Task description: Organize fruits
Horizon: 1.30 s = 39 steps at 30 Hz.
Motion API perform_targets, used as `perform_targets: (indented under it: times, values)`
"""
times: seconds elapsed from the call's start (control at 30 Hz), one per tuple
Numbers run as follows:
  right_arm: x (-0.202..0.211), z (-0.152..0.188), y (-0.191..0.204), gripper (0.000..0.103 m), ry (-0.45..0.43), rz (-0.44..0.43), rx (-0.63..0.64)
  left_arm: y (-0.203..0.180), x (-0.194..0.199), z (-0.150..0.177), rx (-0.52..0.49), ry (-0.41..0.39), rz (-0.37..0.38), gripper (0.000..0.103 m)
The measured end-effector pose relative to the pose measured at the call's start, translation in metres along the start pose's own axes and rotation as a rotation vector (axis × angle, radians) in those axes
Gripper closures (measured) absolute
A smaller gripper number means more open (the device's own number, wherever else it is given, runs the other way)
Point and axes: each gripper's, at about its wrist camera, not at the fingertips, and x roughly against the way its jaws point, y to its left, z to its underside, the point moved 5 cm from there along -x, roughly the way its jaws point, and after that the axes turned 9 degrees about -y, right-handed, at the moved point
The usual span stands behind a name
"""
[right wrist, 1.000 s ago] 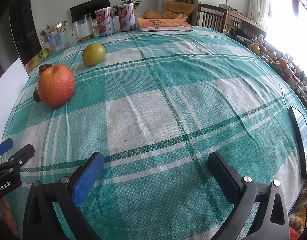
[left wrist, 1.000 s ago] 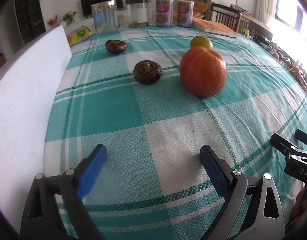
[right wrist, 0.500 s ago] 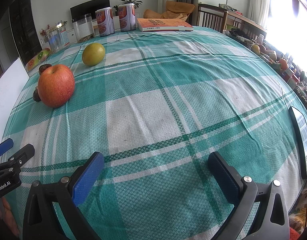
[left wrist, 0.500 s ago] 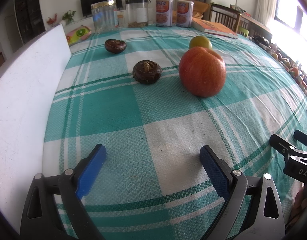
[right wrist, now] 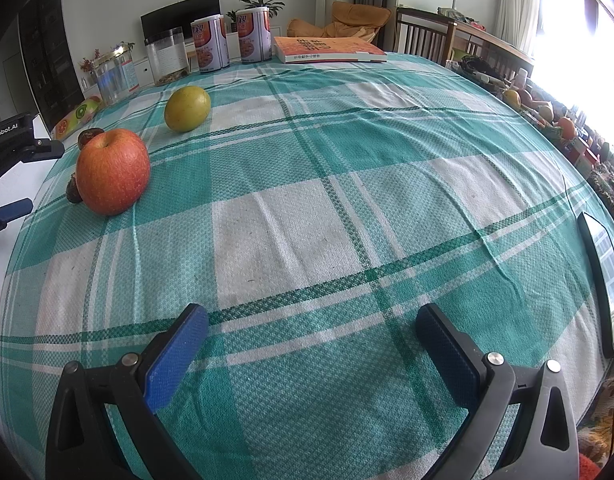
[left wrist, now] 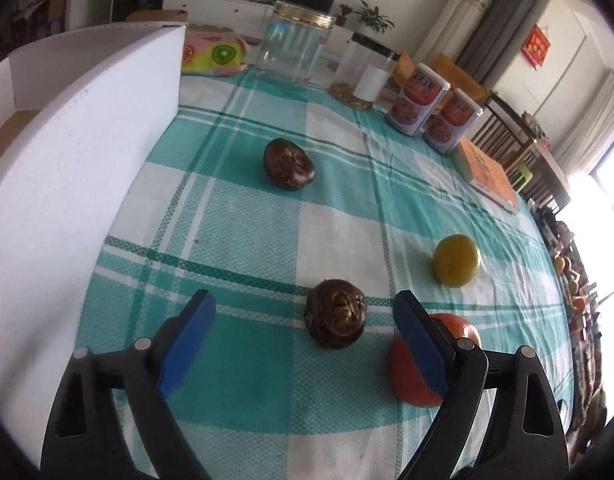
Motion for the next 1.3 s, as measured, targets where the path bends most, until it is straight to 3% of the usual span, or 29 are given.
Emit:
perform_targets:
  times: [0.1,0.2,0.4,0.73,0.77,0.8,0.83,0.87,1.03,1.2,1.27,1.3]
  values:
    - [0.0,0.0,0.0,0.0,0.0,0.0,0.0,-0.008,-0.023,0.005,-0.097,0.065,-0.026,0.038]
    - [0.0,0.0,0.0,0.0,0.0,0.0,0.0,-0.009,-0.026,0.006,-0.114,0.057,0.006,0.038]
    - [0.0,0.0,0.0,0.0,0.0,0.0,0.0,-0.017,-0.028,0.013,-0.193,0.072,0.026,0.026]
    - [0.0,0.0,0.0,0.0,0.0,0.0,0.0,-0.024,-0.03,0.016,-0.298,0.066,0.05,0.024]
    - [0.0,0.0,0.0,0.0,0.0,0.0,0.0,-0.024,-0.029,0.018,-0.316,0.067,0.033,0.026]
    - [0.0,0.0,0.0,0.0,0.0,0.0,0.0,-0.024,-0.027,0.019,-0.334,0.059,0.006,0.036]
    - [0.0,0.0,0.0,0.0,0.0,0.0,-0.001,-0.024,-0.025,0.021,-0.356,0.048,-0.007,0.055]
    - [0.0,0.0,0.0,0.0,0.0,0.0,0.0,-0.024,-0.022,0.023,-0.361,0.045,0.0,0.06]
    - [0.0,0.0,0.0,0.0,0.0,0.0,-0.001,-0.012,0.002,0.04,-0.277,0.076,0.028,0.06]
    - [0.0,0.0,0.0,0.0,-0.001,0.0,-0.001,-0.015,0.045,0.086,-0.339,0.103,0.054,0.06]
    - [0.0,0.0,0.0,0.0,-0.001,0.0,-0.001,-0.018,0.056,0.1,-0.4,0.089,0.031,0.058]
    - [0.0,0.0,0.0,0.0,-0.001,0.0,-0.001,-0.019,0.058,0.104,-0.429,0.078,0.016,0.052]
